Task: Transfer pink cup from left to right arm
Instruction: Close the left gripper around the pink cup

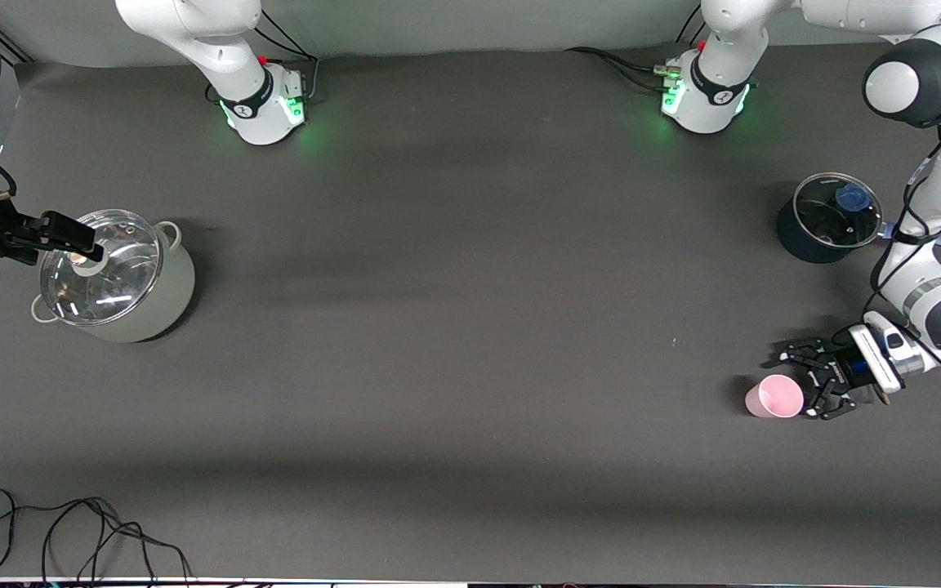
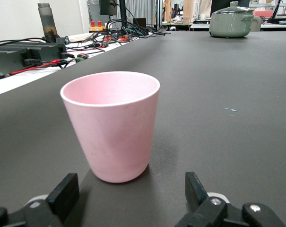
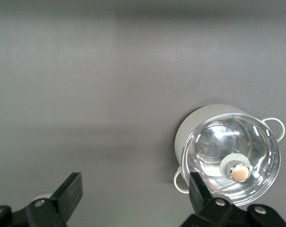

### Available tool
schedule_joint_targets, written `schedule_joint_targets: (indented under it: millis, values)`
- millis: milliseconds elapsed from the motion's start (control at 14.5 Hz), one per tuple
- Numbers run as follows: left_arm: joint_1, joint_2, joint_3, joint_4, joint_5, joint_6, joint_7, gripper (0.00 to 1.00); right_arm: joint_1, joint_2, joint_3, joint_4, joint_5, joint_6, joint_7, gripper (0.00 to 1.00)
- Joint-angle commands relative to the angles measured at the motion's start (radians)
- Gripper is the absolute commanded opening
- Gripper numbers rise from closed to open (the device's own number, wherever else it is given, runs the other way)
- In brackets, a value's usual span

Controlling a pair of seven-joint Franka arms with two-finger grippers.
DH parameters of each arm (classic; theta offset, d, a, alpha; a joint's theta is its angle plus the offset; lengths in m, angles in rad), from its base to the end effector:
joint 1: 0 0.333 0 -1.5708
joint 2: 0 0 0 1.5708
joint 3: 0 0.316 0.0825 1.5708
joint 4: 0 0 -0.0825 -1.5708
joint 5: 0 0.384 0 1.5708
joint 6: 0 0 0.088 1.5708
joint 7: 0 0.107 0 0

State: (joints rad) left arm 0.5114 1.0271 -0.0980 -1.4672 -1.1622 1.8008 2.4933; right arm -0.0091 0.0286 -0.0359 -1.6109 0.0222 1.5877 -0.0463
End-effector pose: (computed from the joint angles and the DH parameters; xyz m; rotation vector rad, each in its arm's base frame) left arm 0.6272 0.2001 0.0701 1.6844 -1.3029 1.2053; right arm 0.5621 -0.0227 0.5911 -3.1171 -0.0005 0.0791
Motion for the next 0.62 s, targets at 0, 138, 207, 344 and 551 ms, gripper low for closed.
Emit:
schedule_joint_targets:
  millis: [0, 138, 207, 344, 551]
  values:
    - [-0.024, -0.007, -0.003, -0.016, -0.024, 0.012, -0.024, 1.0, 0.008, -0.019, -0.012, -0.02, 0.021, 0.009, -0.018, 1.0]
    - [-0.04, -0.009, -0.003, -0.018, -0.039, 0.02, -0.042, 1.0, 0.004, -0.019, -0.015, -0.02, 0.021, 0.008, -0.018, 1.0]
    - [-0.047, -0.009, -0.003, -0.018, -0.056, 0.026, -0.042, 1.0, 0.003, -0.018, -0.015, -0.018, 0.021, 0.008, -0.02, 1.0]
    - [-0.063, -0.012, -0.003, -0.027, -0.069, 0.029, -0.044, 1.0, 0.011, -0.019, -0.013, -0.02, 0.021, 0.008, -0.018, 1.0]
    - [-0.076, -0.012, -0.003, -0.033, -0.086, 0.043, -0.044, 1.0, 0.008, -0.018, -0.012, -0.018, 0.021, 0.008, -0.015, 1.0]
